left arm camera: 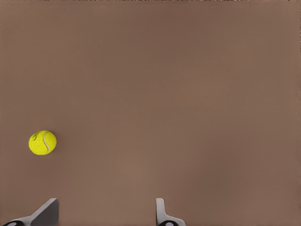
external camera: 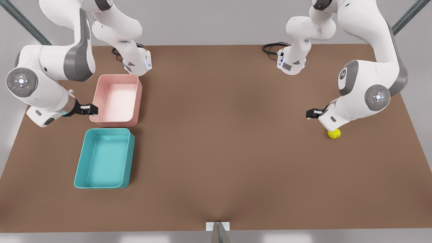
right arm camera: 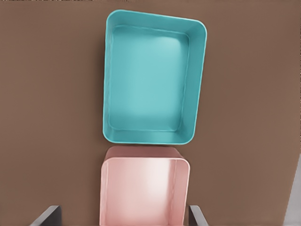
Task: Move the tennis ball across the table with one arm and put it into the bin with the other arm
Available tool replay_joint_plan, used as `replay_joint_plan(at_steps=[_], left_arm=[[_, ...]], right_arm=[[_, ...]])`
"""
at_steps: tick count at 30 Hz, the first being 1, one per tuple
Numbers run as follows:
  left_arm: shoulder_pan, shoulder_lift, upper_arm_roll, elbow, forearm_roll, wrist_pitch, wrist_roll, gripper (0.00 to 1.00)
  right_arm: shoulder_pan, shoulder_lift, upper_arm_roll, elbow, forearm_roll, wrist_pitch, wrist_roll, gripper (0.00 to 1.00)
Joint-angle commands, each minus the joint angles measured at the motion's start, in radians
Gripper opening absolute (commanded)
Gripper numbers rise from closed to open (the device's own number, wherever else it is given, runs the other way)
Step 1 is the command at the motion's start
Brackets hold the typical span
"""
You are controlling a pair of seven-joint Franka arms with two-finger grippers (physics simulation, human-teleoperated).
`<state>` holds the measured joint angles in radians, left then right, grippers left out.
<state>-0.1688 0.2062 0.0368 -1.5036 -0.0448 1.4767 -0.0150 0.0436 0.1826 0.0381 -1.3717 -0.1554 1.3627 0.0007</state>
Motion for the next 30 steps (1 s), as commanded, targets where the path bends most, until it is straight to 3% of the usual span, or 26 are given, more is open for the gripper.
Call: replay_joint_plan(at_steps=[1,4,5,7,10,11,14,16,18,21,25,30], left_arm=[[0.000,-0.001,0.000,0.000,-0.001,0.025,0.064,1.00],[0.000,0.015,0.002,0.002,-0.001,0.037,0.064,0.98],[0.003,0.058,0.015,0.005,0.006,0.039,0.069,0.22],[0.069,0.156,0.124,0.005,0.028,0.125,0.545,0.21],[0.141,0.251,0.124,-0.001,0.100,0.324,0.870,0.21],[0.199,0.268,0.124,-0.009,0.095,0.338,1.192,0.21],[0.361,0.303,0.127,-0.132,0.056,0.468,1.929,0.21],[0.400,0.303,0.129,-0.171,0.075,0.491,2.162,0.21],[0.445,0.305,0.130,-0.237,0.094,0.631,2.351,0.21],[0.469,0.318,0.130,-0.299,0.088,0.675,2.364,0.21],[0.457,0.286,0.124,-0.440,0.132,0.892,2.339,0.21],[0.454,0.305,0.127,-0.460,0.134,0.801,2.253,0.21]], right_arm=[[-0.001,-0.002,0.000,-0.001,-0.001,0.025,0.005,1.00],[0.002,0.006,-0.001,-0.003,0.004,0.029,0.007,1.00],[0.009,0.008,-0.006,-0.001,0.004,0.021,0.007,1.00],[0.012,0.018,-0.004,-0.001,0.007,0.032,0.007,1.00],[0.010,0.038,-0.010,0.005,0.072,0.050,0.008,1.00],[0.010,0.037,-0.046,0.010,0.088,0.038,0.001,1.00],[0.032,0.038,-0.030,0.019,0.096,0.027,-0.030,1.00],[0.036,0.044,-0.032,0.016,0.099,0.021,-0.031,1.00],[0.036,0.051,-0.032,0.017,0.097,0.021,-0.031,1.00],[0.036,0.051,-0.032,0.017,0.097,0.021,-0.033,1.00],[0.036,0.055,-0.032,0.017,0.097,0.021,-0.033,1.00],[0.036,0.060,-0.032,0.017,0.100,0.021,-0.033,1.00]])
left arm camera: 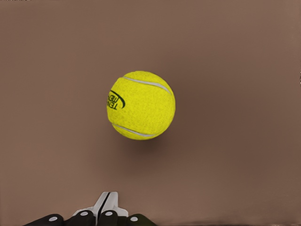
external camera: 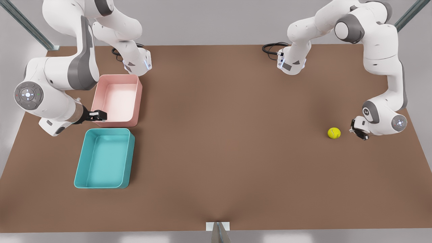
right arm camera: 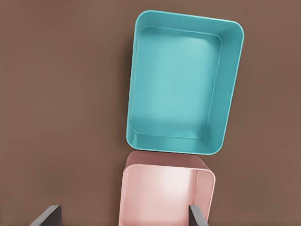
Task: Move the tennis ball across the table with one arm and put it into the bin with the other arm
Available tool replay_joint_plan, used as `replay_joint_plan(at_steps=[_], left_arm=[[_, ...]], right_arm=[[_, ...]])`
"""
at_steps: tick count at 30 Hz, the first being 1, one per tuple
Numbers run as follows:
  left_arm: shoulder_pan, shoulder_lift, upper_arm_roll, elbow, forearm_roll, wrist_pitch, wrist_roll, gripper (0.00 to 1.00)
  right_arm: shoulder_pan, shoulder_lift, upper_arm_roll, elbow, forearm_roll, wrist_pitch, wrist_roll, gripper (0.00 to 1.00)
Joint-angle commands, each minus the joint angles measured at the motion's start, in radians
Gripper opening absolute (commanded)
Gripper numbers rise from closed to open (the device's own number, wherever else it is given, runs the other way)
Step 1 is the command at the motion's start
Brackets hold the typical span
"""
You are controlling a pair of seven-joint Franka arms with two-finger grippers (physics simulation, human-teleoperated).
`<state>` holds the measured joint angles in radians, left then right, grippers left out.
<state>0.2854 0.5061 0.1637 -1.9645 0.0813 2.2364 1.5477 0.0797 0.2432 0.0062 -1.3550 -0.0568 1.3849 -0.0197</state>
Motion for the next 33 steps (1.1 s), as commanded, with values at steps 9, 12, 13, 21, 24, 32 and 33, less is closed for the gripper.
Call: replay_joint_plan(at_steps=[9,12,13,21,24,32,33], left_arm=[[-0.032,0.012,0.000,-0.010,0.002,-0.028,0.525,0.21],[-0.064,0.012,0.005,-0.010,-0.106,-0.028,0.387,0.21],[-0.080,0.011,0.007,-0.010,-0.110,-0.021,0.281,0.21],[-0.189,0.009,-0.202,0.075,-0.540,-0.158,-0.891,0.21],[-0.245,0.002,-0.204,0.118,-0.359,-0.169,-1.017,0.21],[-0.500,-0.205,-0.110,0.711,-0.164,-0.991,-2.028,1.00],[-0.506,-0.201,-0.110,0.710,-0.149,-0.991,-2.029,1.00]], right_arm=[[0.000,0.007,-0.002,0.010,0.003,0.002,-0.014,1.00],[0.000,0.015,0.000,0.016,0.003,0.002,-0.014,1.00],[0.000,0.016,0.000,0.016,0.003,0.002,-0.014,1.00],[0.002,0.021,0.000,0.017,0.003,0.002,-0.013,1.00],[0.000,0.021,0.000,0.017,0.003,0.002,-0.014,1.00],[0.000,0.021,-0.002,0.017,0.003,0.002,-0.028,1.00],[0.000,0.021,-0.002,0.017,0.003,0.002,-0.028,1.00]])
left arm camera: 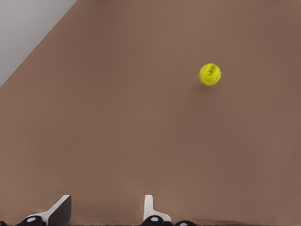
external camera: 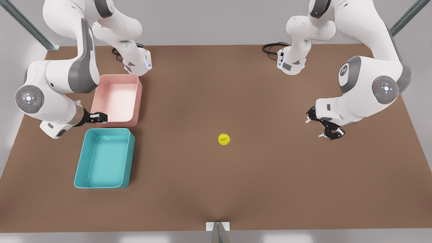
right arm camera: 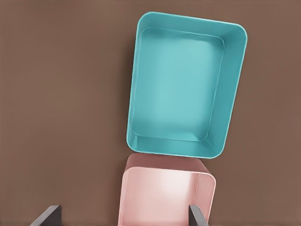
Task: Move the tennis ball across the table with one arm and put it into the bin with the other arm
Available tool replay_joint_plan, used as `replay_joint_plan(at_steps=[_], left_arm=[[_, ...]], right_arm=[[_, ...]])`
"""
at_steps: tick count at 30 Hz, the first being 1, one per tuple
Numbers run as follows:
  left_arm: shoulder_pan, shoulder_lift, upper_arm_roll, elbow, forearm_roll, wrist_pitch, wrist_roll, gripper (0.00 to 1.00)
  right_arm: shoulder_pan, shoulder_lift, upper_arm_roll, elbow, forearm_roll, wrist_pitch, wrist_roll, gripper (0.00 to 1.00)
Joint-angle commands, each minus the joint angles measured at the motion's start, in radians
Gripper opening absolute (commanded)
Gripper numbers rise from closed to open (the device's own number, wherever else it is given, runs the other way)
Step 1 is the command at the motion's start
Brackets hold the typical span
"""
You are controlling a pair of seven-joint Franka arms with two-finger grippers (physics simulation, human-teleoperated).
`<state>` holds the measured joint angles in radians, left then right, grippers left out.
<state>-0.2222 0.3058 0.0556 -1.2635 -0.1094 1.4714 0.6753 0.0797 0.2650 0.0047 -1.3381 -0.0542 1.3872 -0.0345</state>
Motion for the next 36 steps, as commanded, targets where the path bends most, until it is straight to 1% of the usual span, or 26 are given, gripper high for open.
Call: replay_joint_plan(at_steps=[1,3,15,17,18,19,20,21,22,23,24,26,29,32,34,36], left_arm=[[-0.020,0.006,-0.008,0.007,0.048,-0.227,-1.157,1.00],[-0.032,0.001,-0.045,0.007,0.060,-0.232,-1.159,1.00],[0.004,0.003,-0.043,0.003,0.060,-0.223,-1.105,1.00],[0.004,0.003,-0.043,0.001,0.060,-0.224,-1.105,1.00],[0.004,0.004,-0.043,0.001,0.060,-0.223,-1.105,1.00],[0.004,0.004,-0.043,0.001,0.060,-0.223,-1.105,1.00],[0.004,0.004,-0.043,0.001,0.060,-0.223,-1.105,1.00],[0.004,0.004,-0.043,-0.001,0.060,-0.223,-1.105,1.00],[0.004,0.004,-0.043,-0.001,0.060,-0.223,-1.105,1.00],[0.004,0.004,-0.043,-0.001,0.060,-0.223,-1.105,1.00],[0.004,0.004,-0.043,-0.002,0.060,-0.223,-1.105,1.00],[0.006,0.004,-0.043,-0.002,0.060,-0.223,-1.105,1.00],[0.006,0.004,-0.043,-0.008,0.060,-0.224,-1.105,1.00],[0.009,0.004,-0.043,-0.008,0.060,-0.223,-1.105,1.00],[0.009,0.004,-0.043,-0.008,0.060,-0.223,-1.105,1.00],[0.009,0.004,-0.043,-0.020,0.060,-0.218,-1.105,1.00]], right_arm=[[0.002,-0.001,0.000,0.000,0.001,0.000,-0.013,1.00],[0.000,-0.001,0.000,0.000,0.001,0.000,-0.013,1.00],[0.020,0.016,0.000,0.007,0.001,0.000,-0.013,1.00],[0.046,0.074,0.004,0.026,0.013,0.007,-0.007,1.00],[0.080,0.181,0.004,0.100,0.068,0.021,-0.011,1.00],[0.091,0.281,0.004,0.177,0.148,0.070,0.004,1.00],[0.138,0.324,0.011,0.172,0.160,0.159,0.004,1.00],[0.241,0.384,0.006,0.180,0.149,0.258,0.062,1.00],[0.320,0.427,-0.002,0.180,0.128,0.360,0.316,1.00],[0.388,0.464,0.000,0.180,0.062,0.467,0.516,1.00],[0.417,0.482,0.000,0.185,0.060,0.521,0.584,1.00],[0.466,0.528,-0.002,0.212,0.060,0.590,0.706,1.00],[0.503,0.580,0.001,0.244,0.060,0.684,0.812,1.00],[0.545,0.643,-0.019,0.258,0.060,0.782,0.874,1.00],[0.565,0.657,-0.019,0.252,0.059,0.800,0.889,1.00],[0.580,0.655,-0.014,0.211,0.054,0.788,0.887,1.00]])
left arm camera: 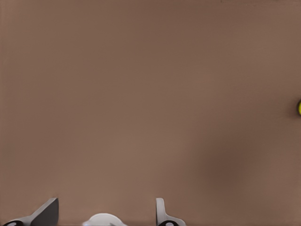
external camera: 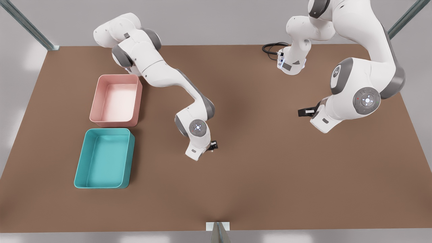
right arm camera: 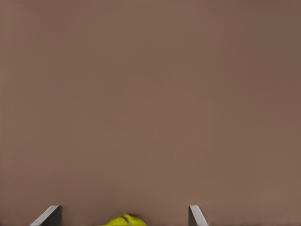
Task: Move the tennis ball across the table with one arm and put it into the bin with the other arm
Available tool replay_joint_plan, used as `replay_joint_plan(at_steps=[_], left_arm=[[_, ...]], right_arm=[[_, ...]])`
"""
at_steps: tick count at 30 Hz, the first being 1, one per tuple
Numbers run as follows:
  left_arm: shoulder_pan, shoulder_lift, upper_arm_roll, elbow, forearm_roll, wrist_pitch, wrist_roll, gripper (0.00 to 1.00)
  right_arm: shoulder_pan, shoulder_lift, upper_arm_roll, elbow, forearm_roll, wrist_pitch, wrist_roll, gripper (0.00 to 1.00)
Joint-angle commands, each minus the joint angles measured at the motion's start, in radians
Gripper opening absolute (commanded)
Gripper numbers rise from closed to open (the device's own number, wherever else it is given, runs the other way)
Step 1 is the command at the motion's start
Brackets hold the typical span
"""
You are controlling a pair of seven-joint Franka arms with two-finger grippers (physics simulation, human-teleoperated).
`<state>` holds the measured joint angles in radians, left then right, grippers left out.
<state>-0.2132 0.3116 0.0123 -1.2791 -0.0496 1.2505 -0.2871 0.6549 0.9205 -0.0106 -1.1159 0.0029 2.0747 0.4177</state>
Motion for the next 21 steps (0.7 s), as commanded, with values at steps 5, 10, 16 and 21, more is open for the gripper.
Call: replay_joint_plan(at_steps=[5,10,16,21], left_arm=[[0.002,-0.002,0.000,-0.008,0.000,0.006,-0.142,1.00],[0.002,-0.002,0.000,-0.008,0.000,0.006,-0.142,1.00],[0.002,-0.002,0.000,-0.009,0.000,0.007,-0.142,1.00],[0.002,-0.002,-0.002,-0.009,0.000,0.007,-0.142,1.00]], right_arm=[[0.015,-0.023,0.001,-0.084,-0.008,0.099,0.435,1.00],[0.017,-0.149,0.001,-0.252,-0.009,0.099,0.423,1.00],[0.028,-0.150,0.001,-0.303,-0.009,0.143,0.431,1.00],[0.026,-0.137,0.001,-0.332,-0.009,0.183,0.431,1.00]])
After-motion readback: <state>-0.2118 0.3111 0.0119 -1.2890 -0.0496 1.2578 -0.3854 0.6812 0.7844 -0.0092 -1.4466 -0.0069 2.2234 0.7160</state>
